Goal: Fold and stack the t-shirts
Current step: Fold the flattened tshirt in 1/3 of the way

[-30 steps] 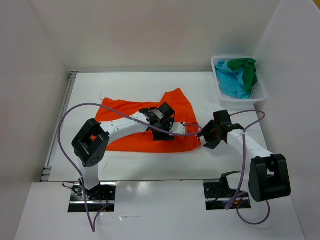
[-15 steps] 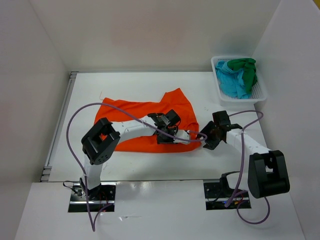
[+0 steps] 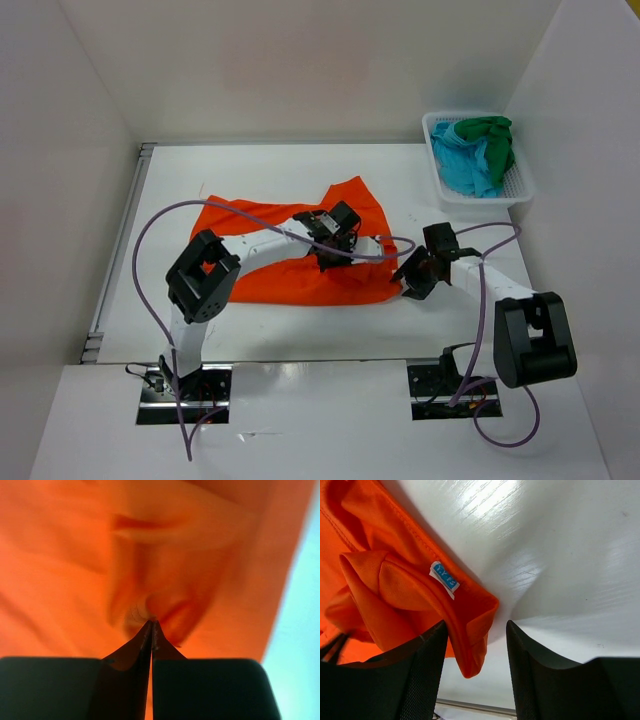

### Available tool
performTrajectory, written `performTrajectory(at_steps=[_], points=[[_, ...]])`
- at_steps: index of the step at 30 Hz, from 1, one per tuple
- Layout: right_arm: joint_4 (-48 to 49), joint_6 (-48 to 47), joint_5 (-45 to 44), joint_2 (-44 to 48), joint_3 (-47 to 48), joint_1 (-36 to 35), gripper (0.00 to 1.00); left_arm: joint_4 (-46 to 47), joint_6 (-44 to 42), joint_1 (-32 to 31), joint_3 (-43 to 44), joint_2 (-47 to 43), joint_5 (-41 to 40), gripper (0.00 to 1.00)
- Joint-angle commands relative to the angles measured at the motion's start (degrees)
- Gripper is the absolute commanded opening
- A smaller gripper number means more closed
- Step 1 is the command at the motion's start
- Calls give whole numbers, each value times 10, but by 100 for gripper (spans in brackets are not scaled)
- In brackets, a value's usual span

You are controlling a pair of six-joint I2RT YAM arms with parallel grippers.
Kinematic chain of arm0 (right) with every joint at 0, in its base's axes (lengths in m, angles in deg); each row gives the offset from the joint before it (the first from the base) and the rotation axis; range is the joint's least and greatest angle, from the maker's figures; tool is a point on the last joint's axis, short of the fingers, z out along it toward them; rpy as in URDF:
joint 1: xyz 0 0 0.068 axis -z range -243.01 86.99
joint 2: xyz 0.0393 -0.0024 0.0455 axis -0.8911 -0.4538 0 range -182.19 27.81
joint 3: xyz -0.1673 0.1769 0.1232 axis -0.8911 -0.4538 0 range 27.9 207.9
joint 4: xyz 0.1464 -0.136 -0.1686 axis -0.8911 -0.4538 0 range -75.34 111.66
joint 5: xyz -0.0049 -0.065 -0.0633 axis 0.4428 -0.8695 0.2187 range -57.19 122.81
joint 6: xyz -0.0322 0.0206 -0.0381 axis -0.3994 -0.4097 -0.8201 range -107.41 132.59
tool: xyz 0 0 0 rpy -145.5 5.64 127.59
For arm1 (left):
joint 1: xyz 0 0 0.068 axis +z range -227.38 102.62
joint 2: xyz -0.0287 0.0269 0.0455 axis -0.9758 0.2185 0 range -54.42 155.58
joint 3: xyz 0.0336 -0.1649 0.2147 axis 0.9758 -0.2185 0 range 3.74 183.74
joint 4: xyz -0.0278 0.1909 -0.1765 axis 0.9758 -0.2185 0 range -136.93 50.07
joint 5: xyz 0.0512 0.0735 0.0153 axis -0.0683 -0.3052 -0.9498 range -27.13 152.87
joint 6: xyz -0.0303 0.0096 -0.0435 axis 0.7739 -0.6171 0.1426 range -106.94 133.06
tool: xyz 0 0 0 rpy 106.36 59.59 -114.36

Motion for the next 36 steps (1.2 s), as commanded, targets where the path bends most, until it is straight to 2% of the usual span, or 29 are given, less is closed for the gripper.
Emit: performTrajectory(at_steps=[1, 6, 9, 11, 12, 13, 17, 19, 22, 25, 27, 32, 36], points=[[15, -9, -7, -7, -3, -3, 55, 7, 35, 24, 46, 25, -3, 4], [20, -15, -7, -13, -9, -3, 54, -16, 69, 67, 116, 68, 19, 4], [14, -20, -12, -18, -3, -3, 54, -48, 94, 97, 169, 108, 25, 9], [-7, -27, -30, -2, 18, -3, 54, -62, 107, 118, 189, 128, 37, 29], [-15, -35, -51, 7, 27, -3, 54, -75, 115, 124, 203, 128, 59, 33], [-22, -40, -62, 28, 49, -10, 54, -75, 115, 124, 203, 134, 69, 45], [-57, -61, -110, 64, 119, -38, 53, -75, 128, 136, 194, 115, 81, 64], [-91, -80, -159, 70, 170, -80, 52, -68, 134, 143, 179, 85, 81, 72], [-145, -100, -175, 40, 218, -119, 52, -61, 139, 158, 146, 41, 104, 77], [-154, -108, -118, -7, 224, -137, 52, -69, 112, 164, 117, 8, 155, 82], [-127, -96, -57, -26, 209, -144, 52, -69, 96, 154, 99, -5, 173, 84], [-66, -69, -6, -77, 201, -144, 52, -33, 58, 106, 40, -18, 167, 85], [-29, -64, 32, -120, 201, -144, 52, -16, 58, 106, 35, -5, 172, 85]])
